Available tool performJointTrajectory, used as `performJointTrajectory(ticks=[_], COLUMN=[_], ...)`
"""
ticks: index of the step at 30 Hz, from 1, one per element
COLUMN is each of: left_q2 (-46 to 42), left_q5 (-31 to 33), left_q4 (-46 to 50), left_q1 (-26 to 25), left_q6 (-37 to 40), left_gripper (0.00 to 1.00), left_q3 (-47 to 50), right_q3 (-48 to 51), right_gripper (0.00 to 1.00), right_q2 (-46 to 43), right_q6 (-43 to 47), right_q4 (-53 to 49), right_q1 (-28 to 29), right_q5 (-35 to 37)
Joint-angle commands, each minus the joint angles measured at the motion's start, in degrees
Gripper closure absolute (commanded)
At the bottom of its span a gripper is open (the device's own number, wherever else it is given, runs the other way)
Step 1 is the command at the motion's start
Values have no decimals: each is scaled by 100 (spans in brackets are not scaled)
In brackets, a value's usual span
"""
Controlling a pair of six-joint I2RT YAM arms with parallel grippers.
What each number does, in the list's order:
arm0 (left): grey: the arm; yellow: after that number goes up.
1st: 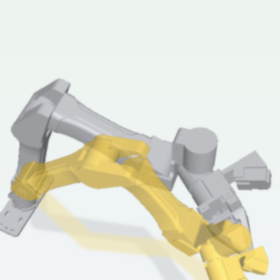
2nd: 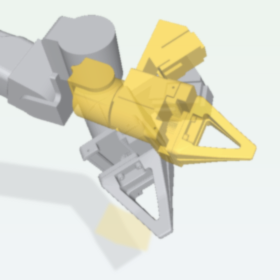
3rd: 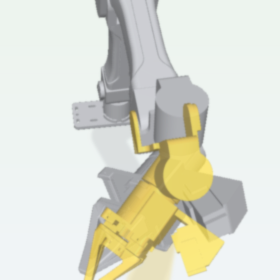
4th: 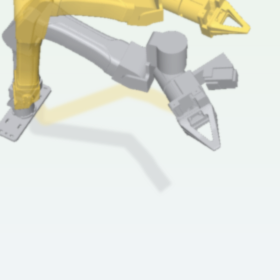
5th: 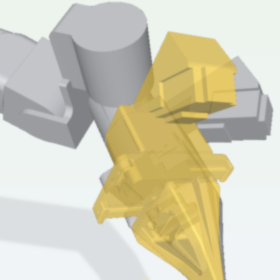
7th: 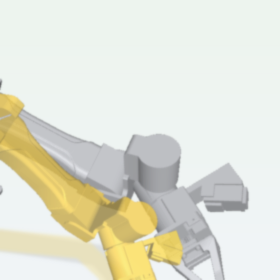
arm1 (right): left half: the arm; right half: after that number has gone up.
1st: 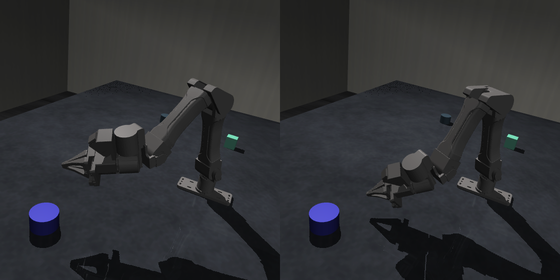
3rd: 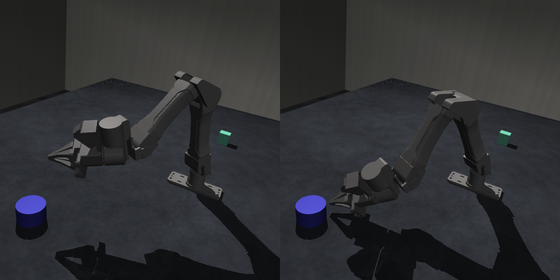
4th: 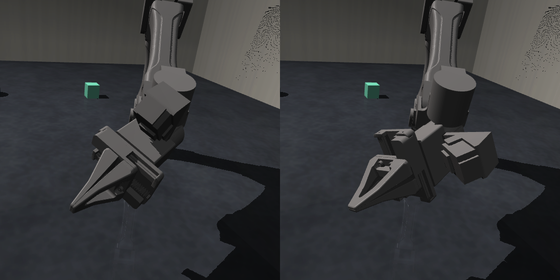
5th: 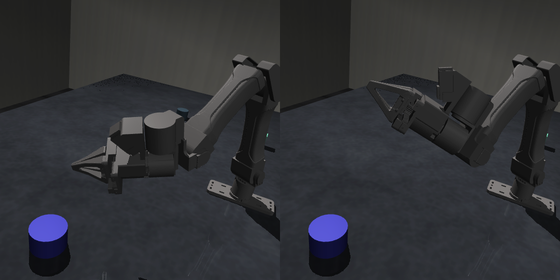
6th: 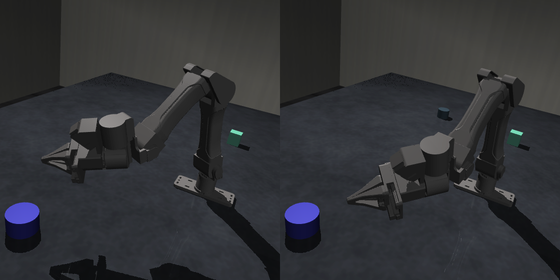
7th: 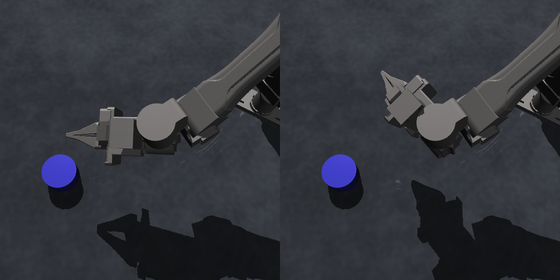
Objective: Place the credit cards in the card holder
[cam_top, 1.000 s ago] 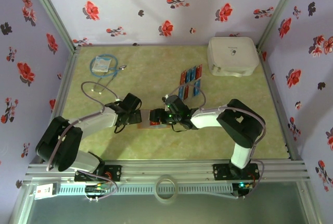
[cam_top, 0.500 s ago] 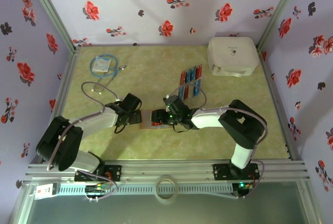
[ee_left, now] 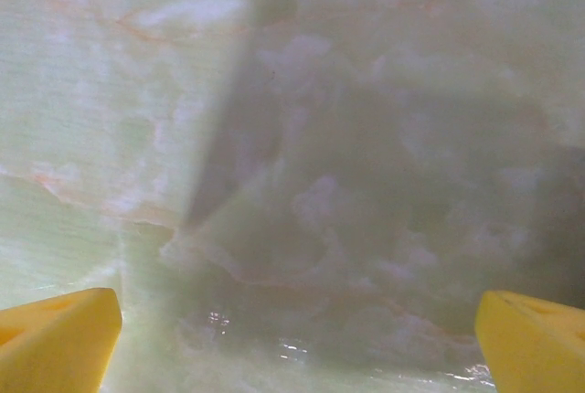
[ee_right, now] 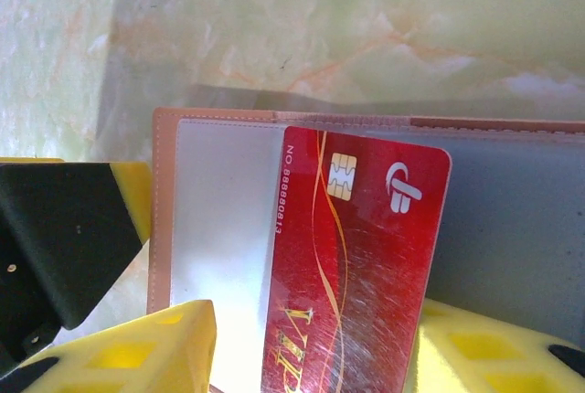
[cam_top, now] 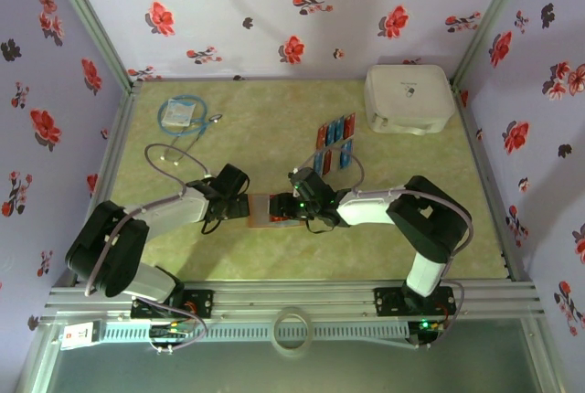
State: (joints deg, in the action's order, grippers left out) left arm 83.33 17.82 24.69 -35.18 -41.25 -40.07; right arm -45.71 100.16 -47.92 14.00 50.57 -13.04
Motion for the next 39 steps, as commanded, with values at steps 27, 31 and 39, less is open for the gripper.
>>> performJointTrajectory(ticks=[27,31,39], left_q2=[155,157,-313], left_q5=[-52,-78,-380], left_q4=[-3,-14,-142], left_q1=[51,48,-15], left_q6=[110,112,46], left_gripper=[0,0,0], left_q3=[-10,-25,-2], right_q3=[123,130,124], right_gripper=[67,67,65], right_q2=[-312,-353,-348], right_q6=[142,193,248], right_q4=[-494,-559,-603], right_q1=[-149,-170,-202], right_q5=[-97,-140,-217])
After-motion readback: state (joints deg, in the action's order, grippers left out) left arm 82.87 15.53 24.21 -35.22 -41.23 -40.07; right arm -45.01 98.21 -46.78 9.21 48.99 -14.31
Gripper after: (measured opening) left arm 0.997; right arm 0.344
